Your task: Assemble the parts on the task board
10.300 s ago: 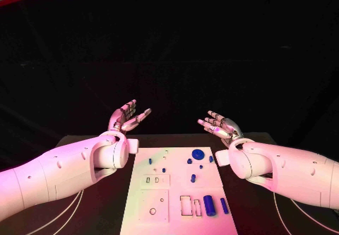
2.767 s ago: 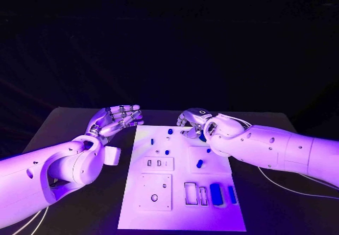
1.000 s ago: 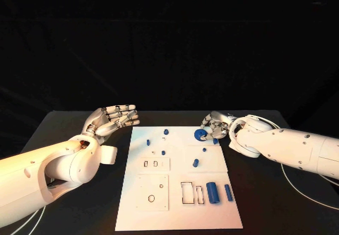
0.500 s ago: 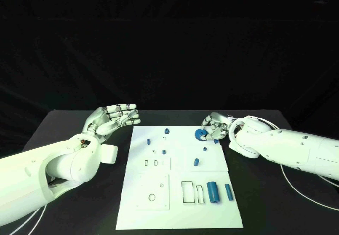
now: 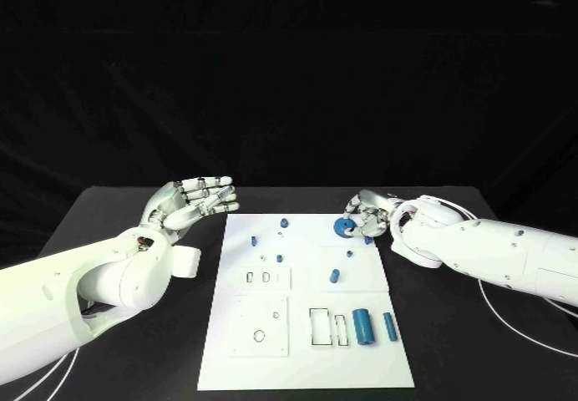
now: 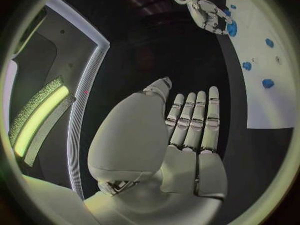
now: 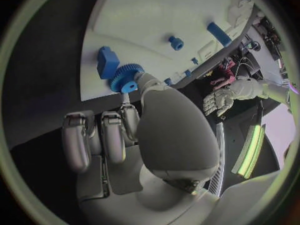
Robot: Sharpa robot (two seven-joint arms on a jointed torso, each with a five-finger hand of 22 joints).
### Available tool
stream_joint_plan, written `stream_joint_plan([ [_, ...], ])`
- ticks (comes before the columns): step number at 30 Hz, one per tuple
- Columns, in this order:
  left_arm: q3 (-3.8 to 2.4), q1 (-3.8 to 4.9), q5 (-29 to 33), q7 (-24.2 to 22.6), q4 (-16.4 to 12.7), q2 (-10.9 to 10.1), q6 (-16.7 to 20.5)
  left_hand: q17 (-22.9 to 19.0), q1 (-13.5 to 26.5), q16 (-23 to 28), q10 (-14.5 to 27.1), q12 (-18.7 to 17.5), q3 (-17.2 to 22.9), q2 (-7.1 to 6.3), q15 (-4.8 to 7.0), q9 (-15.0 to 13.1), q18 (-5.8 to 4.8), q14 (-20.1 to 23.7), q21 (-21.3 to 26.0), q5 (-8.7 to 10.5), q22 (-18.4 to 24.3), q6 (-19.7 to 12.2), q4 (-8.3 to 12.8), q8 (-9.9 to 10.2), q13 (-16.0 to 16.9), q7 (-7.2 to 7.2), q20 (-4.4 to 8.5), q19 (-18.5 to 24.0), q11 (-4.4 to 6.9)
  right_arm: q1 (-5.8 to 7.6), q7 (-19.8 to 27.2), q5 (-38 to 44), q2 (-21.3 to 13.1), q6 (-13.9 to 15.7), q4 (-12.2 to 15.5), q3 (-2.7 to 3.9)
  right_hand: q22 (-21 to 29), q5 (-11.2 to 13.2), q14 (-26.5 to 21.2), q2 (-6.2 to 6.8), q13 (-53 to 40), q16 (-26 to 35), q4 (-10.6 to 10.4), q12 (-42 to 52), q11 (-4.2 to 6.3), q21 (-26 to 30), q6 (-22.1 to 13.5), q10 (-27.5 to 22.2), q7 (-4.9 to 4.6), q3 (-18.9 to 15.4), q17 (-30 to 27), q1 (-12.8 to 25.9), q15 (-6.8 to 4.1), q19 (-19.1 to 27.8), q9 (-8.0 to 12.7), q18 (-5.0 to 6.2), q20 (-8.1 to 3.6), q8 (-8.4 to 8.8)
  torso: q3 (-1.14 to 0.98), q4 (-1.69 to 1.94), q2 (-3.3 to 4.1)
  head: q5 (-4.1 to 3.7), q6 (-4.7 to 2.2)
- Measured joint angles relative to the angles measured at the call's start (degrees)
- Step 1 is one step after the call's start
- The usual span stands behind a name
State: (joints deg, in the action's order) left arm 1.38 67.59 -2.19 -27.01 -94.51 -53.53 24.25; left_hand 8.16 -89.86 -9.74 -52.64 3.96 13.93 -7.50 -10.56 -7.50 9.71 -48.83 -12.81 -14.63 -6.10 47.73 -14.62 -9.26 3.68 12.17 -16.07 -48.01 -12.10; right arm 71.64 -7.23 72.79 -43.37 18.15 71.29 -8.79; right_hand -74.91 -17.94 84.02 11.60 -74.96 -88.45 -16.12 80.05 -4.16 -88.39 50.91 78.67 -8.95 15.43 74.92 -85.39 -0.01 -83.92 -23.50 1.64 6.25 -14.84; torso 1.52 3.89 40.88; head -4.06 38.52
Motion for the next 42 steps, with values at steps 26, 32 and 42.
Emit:
stream_joint_plan([
  [26, 0.0, 0.0, -0.01, 0.11, 0.04, 0.17, -0.08, 0.0, 0.26, 0.0, 0.21, 0.01, 0.49, -0.26, 0.0, 0.05, 0.0, 0.42, 0.0, 0.0, 0.07, 0.0, 0.0, 0.0, 0.0, 0.0, 0.0, 0.0, -0.2, 1.22, -2.09, 10.68, 6.33, 8.42, 7.44, -0.09, -0.04, -0.32, 0.01, 2.06, 0.02, -0.22, 1.87, 1.93, 0.99, -1.31, 2.75, 2.81, 0.53, 9.53, -0.01, 3.3, -0.43, 0.01, 0.32, -0.84, -0.43, -0.64, 0.03, 0.13, 0.01, 0.55, -0.43],
  [32, 0.0, 0.0, -0.01, 0.13, 0.05, 0.27, -0.1, 0.0, 0.26, 0.0, 0.21, 0.01, 0.49, -0.26, 0.0, 0.04, 0.0, 0.42, 0.0, 0.0, 0.07, 0.0, 0.0, 0.0, 0.0, 0.0, 0.0, 0.0, -0.19, 0.98, -3.05, 12.23, 9.2, 9.13, 6.24, -0.11, -0.03, -0.19, 0.01, 2.15, 0.02, -0.22, 2.1, 1.93, 0.99, -1.31, 2.76, 2.81, 0.54, 9.77, -0.01, 3.39, -0.43, 0.01, 0.32, -0.84, -0.42, -0.66, 0.04, 0.19, 0.05, 0.83, -0.35],
  [42, 0.0, 0.0, -0.01, 0.21, 0.08, 0.63, -0.2, 0.0, 0.26, 0.0, 0.21, 0.01, 0.49, -0.26, 0.0, 0.04, 0.0, 0.42, 0.0, 0.0, 0.07, 0.0, 0.0, 0.0, 0.0, 0.0, 0.0, 0.0, -0.19, -1.18, -3.71, 13.26, 13.1, 9.12, 3.72, -0.21, -0.02, -0.02, 0.01, 2.52, 0.03, -0.22, 2.5, 1.92, 1.2, -1.31, 2.94, 3.02, 0.49, 10.17, 0.03, 3.75, -0.43, 0.01, 0.32, -0.84, -0.42, -0.68, 0.01, 0.1, 0.14, 0.86, -0.35],
])
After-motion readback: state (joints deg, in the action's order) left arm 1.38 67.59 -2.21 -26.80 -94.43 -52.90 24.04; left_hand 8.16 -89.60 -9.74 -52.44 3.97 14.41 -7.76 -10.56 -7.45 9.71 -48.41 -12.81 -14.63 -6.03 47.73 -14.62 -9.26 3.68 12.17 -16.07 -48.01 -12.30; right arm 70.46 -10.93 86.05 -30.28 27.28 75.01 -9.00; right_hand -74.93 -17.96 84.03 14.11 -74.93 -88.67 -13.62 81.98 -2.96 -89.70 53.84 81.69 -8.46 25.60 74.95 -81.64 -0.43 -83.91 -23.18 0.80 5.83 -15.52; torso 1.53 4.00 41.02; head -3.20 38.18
